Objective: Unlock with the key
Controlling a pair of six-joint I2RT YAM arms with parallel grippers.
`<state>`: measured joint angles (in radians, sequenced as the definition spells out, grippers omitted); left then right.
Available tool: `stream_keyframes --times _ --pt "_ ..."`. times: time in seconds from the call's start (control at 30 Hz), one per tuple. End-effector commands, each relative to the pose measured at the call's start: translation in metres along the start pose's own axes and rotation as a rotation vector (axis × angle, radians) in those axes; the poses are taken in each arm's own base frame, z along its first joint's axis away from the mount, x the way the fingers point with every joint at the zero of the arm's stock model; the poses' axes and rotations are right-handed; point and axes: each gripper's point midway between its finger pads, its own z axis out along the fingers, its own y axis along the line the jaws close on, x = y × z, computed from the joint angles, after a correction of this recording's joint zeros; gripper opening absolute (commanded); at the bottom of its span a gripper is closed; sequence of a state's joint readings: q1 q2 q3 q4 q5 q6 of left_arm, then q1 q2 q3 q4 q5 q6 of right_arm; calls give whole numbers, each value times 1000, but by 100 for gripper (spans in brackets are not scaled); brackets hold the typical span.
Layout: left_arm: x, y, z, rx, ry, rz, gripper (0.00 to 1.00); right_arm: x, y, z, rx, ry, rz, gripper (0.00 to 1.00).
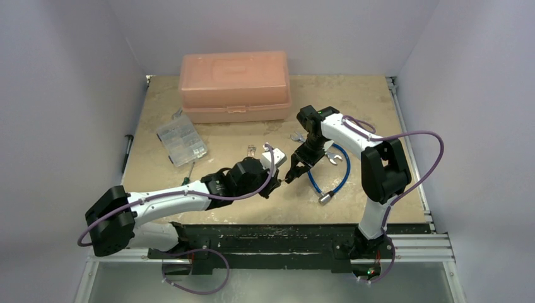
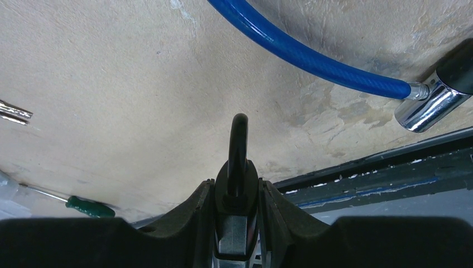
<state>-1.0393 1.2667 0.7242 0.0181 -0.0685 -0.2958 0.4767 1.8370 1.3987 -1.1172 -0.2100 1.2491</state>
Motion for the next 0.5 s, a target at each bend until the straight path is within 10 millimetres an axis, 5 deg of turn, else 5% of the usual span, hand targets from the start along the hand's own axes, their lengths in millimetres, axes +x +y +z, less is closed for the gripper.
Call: stream_keyframes --times 0.0,0.47 --pt "-37 -12 4 21 -111 -12 0 9 3 -26 -62 11 -3 0" --pt "-39 -9 11 -25 -130 -8 0 8 -2 -27 -62 -5 -7 0"
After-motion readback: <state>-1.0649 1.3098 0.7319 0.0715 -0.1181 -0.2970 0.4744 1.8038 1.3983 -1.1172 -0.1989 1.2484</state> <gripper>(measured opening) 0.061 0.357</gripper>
